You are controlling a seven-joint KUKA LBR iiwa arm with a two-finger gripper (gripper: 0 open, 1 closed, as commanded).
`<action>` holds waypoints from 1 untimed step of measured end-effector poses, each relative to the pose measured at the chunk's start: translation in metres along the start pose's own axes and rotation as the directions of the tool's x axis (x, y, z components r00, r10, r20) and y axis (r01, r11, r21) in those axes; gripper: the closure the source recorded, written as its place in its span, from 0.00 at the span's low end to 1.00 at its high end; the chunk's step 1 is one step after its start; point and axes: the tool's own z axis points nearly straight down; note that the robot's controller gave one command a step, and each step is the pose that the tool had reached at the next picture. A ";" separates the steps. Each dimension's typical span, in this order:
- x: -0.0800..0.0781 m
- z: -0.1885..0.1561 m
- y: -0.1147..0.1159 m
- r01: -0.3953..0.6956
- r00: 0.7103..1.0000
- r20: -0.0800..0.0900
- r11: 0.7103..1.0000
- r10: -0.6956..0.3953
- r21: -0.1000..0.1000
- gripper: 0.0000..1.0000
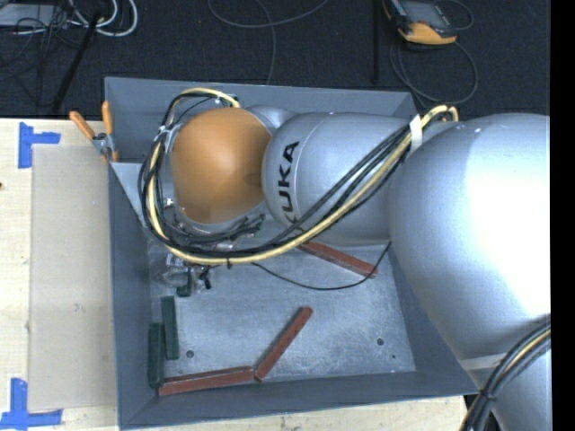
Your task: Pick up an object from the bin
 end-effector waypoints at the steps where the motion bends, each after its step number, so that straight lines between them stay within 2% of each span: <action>1: -0.002 -0.049 -0.001 -0.003 1.000 0.001 1.000 0.003 0.004 1.00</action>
Offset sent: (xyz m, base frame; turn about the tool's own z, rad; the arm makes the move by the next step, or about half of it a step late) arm -0.0001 0.0001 0.0462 0.0000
